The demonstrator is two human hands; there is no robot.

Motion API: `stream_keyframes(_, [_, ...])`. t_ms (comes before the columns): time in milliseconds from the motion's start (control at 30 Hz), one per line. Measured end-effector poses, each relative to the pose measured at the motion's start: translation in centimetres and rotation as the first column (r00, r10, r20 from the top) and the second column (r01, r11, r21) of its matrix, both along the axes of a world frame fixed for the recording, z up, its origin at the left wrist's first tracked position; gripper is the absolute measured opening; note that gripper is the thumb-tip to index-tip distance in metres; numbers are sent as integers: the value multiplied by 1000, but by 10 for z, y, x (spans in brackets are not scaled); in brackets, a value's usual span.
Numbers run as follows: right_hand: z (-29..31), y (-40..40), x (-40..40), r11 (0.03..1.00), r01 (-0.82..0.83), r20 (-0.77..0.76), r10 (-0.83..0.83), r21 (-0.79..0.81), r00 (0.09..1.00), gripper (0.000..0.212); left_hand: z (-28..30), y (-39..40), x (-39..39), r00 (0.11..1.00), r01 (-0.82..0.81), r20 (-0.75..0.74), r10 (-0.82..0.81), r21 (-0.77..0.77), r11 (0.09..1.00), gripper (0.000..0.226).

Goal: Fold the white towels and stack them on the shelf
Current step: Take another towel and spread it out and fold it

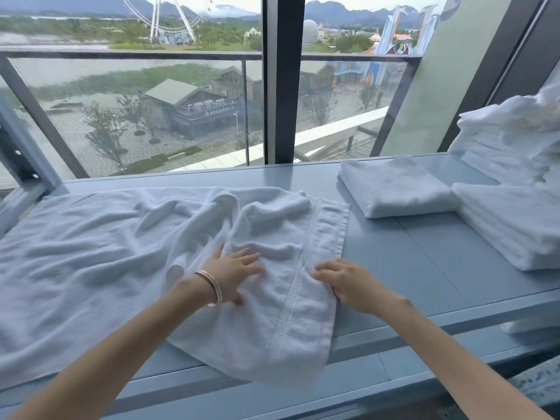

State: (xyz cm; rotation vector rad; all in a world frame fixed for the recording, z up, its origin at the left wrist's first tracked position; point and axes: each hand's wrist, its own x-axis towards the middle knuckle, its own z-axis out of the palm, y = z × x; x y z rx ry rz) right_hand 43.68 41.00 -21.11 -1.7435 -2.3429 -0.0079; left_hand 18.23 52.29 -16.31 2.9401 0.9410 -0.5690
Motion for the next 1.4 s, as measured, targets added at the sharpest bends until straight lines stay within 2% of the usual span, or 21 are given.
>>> stream_keyframes(67, [-2,-2,-12,997,-70,-7,71,33,997,41,-7,-34,12,993,11,116,-12,5,1000,69])
stream_keyframes(133, [-3,-2,-25,992,-101,4,101,81,995,26,-18,-71,26,975,-46,215,57,-54,997,67])
stream_keyframes(200, [-3,-3,-34,989,-109,26,107,101,994,18,-27,-97,37,962,-152,220,161,-60,987,88])
stream_keyframes(267, [-6,-2,-35,983,-129,37,125,129,991,23,-33,-107,45,944,-265,188,271,-54,963,110])
stream_keyframes(367, [-11,0,-24,980,-152,0,154,131,988,36,-33,-114,55,925,-348,132,356,-84,934,110])
stream_keyframes(433, [-9,1,-17,978,-140,62,132,155,989,31,-31,-118,61,914,-379,114,389,-96,920,112])
stream_keyframes(567, [-16,3,-19,949,-194,141,162,248,977,36,-36,-117,71,844,-483,199,499,-123,867,105])
stream_keyframes(667, [-21,9,-23,935,-195,123,165,296,979,41,-37,-115,76,807,-529,236,542,-122,840,85])
stream_keyframes(800, [-14,21,-19,918,-179,111,149,353,983,40,-19,-108,65,781,-545,309,543,-90,834,40])
stream_keyframes(900, [-4,28,-15,901,-212,122,178,380,976,18,0,-105,48,752,-575,405,521,16,818,24])
stream_keyframes(933, [0,30,-12,900,-203,111,173,385,979,14,5,-104,43,752,-579,426,503,61,813,23])
stream_keyframes(1033, [16,41,2,916,-121,55,108,382,993,25,20,-101,32,738,-583,470,485,82,808,25])
stream_keyframes(1133, [35,52,17,920,-123,91,95,372,991,27,33,-97,30,723,-587,524,450,122,800,28])
stream_keyframes(1233, [49,52,24,886,-251,149,208,389,967,15,38,-91,31,773,-523,572,273,332,785,29])
stream_keyframes(1300, [61,49,25,858,-268,177,210,439,962,9,42,-80,29,824,-502,510,248,453,737,42])
stream_keyframes(1333, [67,47,25,847,-260,182,196,464,964,9,43,-73,27,821,-510,522,229,492,706,45])
stream_keyframes(1400, [80,43,28,836,-233,175,167,497,970,10,43,-60,23,816,-508,541,203,504,699,47])
